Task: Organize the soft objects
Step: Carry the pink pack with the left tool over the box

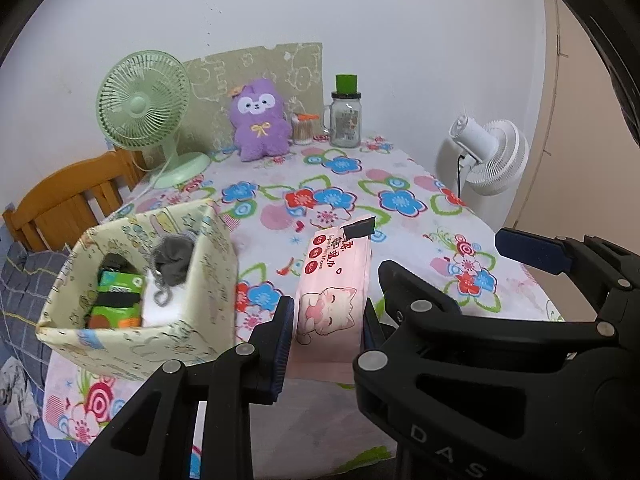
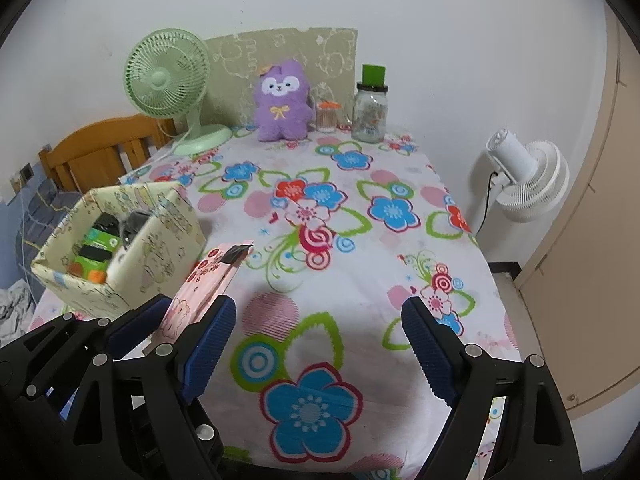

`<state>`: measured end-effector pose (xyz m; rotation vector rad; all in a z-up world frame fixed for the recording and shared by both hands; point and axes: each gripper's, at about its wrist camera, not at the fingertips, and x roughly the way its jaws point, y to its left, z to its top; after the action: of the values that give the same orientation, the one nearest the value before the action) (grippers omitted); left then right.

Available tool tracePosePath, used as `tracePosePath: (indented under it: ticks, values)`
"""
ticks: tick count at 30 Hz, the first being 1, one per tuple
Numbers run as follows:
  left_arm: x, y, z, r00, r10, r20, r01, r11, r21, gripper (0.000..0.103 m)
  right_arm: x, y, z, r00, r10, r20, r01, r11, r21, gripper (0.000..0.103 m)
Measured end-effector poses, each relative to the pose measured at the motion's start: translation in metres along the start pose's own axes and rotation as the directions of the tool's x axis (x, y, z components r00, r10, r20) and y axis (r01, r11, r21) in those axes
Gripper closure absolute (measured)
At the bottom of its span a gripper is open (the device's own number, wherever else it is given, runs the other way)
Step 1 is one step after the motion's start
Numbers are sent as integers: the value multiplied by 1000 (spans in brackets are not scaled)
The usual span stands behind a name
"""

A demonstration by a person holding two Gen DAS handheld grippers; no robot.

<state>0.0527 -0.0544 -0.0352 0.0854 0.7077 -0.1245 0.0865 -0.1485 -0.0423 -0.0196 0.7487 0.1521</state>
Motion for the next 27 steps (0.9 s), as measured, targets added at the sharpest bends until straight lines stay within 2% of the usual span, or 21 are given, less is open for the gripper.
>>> tracePosePath:
  ticks: [14,27]
  values:
    - [-16,42,16,999,32,38,-32,999,-8,72,-17,39,25,999,16,43,-15,1000,-18,13]
    - [-15,83,28,997,76,35,-75,997,-10,71,-6,79,50,997,55,51,-54,998,-24,10]
